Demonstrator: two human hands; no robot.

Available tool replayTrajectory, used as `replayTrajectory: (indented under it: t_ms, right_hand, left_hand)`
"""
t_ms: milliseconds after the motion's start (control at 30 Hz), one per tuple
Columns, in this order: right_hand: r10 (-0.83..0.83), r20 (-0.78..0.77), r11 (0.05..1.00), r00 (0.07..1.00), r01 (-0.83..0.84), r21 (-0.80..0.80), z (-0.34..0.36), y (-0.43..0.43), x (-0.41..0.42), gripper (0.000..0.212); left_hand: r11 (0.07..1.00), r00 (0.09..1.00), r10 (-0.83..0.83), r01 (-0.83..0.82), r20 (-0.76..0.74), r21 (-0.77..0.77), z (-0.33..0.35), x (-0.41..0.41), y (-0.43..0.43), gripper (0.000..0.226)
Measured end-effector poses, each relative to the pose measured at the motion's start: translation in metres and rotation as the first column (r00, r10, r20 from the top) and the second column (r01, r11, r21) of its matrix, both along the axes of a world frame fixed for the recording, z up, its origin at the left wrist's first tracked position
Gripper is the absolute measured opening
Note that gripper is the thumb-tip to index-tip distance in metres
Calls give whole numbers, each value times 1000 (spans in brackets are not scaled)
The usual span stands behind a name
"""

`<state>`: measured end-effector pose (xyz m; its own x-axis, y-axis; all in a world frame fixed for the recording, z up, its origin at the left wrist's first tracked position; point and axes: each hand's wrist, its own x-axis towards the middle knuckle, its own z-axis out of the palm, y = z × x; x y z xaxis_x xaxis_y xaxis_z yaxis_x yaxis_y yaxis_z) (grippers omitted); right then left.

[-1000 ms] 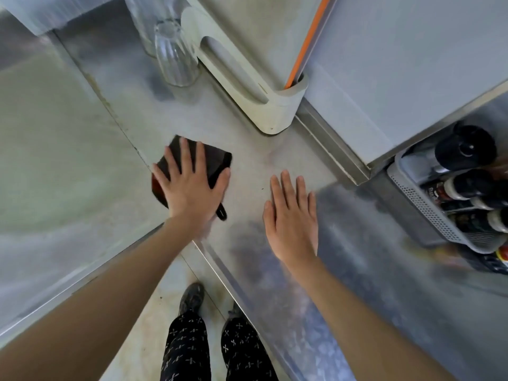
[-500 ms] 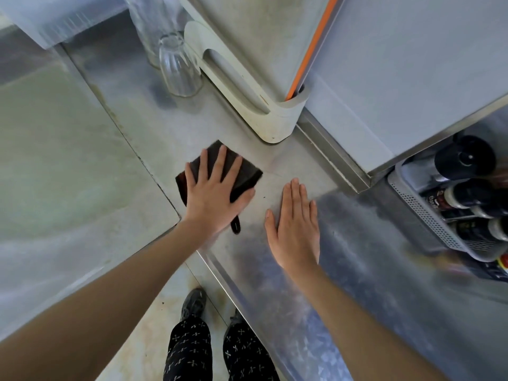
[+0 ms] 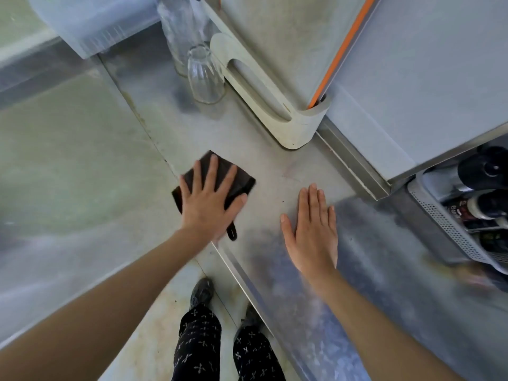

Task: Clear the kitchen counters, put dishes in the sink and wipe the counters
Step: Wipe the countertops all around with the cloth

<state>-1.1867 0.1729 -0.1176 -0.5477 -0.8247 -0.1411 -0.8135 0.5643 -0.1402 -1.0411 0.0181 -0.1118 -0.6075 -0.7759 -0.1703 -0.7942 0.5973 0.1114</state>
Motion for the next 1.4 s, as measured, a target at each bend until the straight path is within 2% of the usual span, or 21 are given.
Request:
replayTrajectory:
  t_ms: [100,167,333,400,533,633,700,767,833,900,967,1067,1133,1200,1300,1400]
  right_hand:
    - [-2,4,1000,1000,2,22,1,0,0,70]
    - [-14,-5,999,1000,14,33,2,-1,0,70]
    - [-56,-11,997,998,57,53,2,-2,1,69]
    - [-75,-11,997,997,76,32,7,-7,6,65]
    - [31,17,999,999,-31,-32,19,-61,31,58]
    - [-41,81,998,996,45,-54,21,-118,35,62]
    - [-109,85,993,990,113,-45,16,-138,32,64]
    - [-126,45,992,991,126,-2,10,-144,34,63]
    - [-129,5,991,992,128,37,5,-144,37,62]
    - [-142,-3,989,990,142,52,3,-145,37,61]
    - [-145,2,986,989,144,83,4,-144,36,62]
    - [-122,-10,985,992,122,119,7,-144,36,65]
    - [-124,3,985,992,122,121,8,-145,36,66]
    - [-143,31,984,989,139,108,9,-146,35,65]
    - [-157,40,984,987,153,89,9,-147,35,64]
    - [-159,35,983,987,156,94,8,-148,36,64]
  left_hand:
    - [973,973,-231,232,12,-21,-3,18,23,68]
    - [958,957,-287,287,33,-2,-1,25,13,68]
    - [996,999,15,-19,38,91,7,16,-80,66]
    - [996,998,0,-5,60,85,8,13,-104,65]
    - [968,968,-251,251,9,15,2,26,-99,68]
    - [886,886,-464,464,-23,-2,0,36,-98,66]
    - [859,859,-512,512,-24,15,0,31,-114,66]
    - [890,891,-452,454,-47,33,-1,16,-136,68]
    - [953,955,-295,297,-40,55,0,-2,-151,70]
    - [980,981,-189,191,-48,53,-1,-15,-149,67]
    - [958,958,-277,281,-70,50,0,-14,-133,64]
    - [840,835,-542,542,-100,-24,-3,2,-120,60]
    - [809,802,-588,587,-109,-44,-4,7,-129,59]
    - [850,846,-526,525,-92,-37,-3,13,-138,59]
    - [947,943,-321,321,-83,-8,-1,36,-149,58]
    - [975,971,-221,221,-85,-10,7,58,-143,54]
